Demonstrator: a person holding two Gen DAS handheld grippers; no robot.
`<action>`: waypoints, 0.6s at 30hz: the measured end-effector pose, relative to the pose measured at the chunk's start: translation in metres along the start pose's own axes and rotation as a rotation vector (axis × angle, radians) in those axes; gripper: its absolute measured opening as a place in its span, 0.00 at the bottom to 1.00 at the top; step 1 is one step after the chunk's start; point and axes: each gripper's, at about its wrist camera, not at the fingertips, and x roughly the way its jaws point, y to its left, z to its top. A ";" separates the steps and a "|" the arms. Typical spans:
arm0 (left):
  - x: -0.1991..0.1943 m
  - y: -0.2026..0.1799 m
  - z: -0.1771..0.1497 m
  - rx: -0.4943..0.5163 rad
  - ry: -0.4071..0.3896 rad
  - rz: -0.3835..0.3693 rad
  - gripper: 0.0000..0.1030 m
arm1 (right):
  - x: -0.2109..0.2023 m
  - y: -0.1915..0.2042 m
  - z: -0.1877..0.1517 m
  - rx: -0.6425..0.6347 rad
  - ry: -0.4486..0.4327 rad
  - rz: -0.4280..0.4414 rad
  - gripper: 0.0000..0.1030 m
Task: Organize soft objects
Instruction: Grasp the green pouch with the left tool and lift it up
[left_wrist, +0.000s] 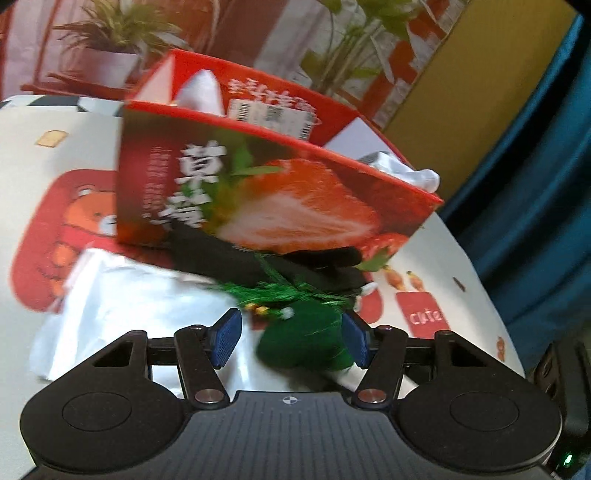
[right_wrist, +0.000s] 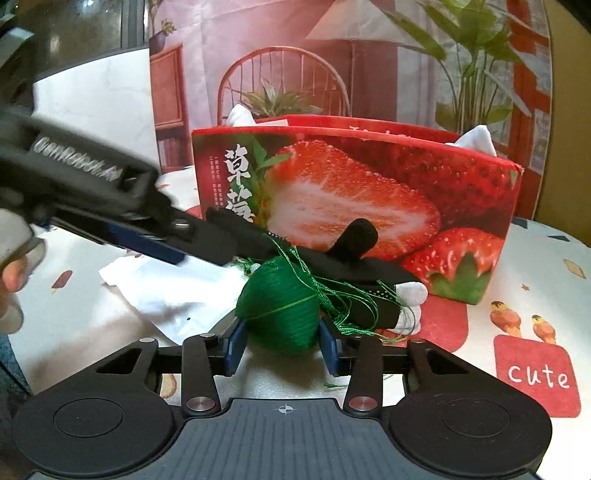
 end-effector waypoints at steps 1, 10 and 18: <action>0.004 -0.004 0.000 0.015 0.001 -0.006 0.61 | 0.001 -0.001 0.000 0.004 0.000 0.001 0.38; 0.027 -0.020 -0.012 0.086 0.021 0.005 0.43 | 0.005 -0.001 -0.002 0.019 0.001 -0.007 0.38; 0.007 -0.020 -0.007 0.094 -0.034 -0.018 0.42 | -0.003 -0.003 0.004 0.040 -0.022 0.006 0.33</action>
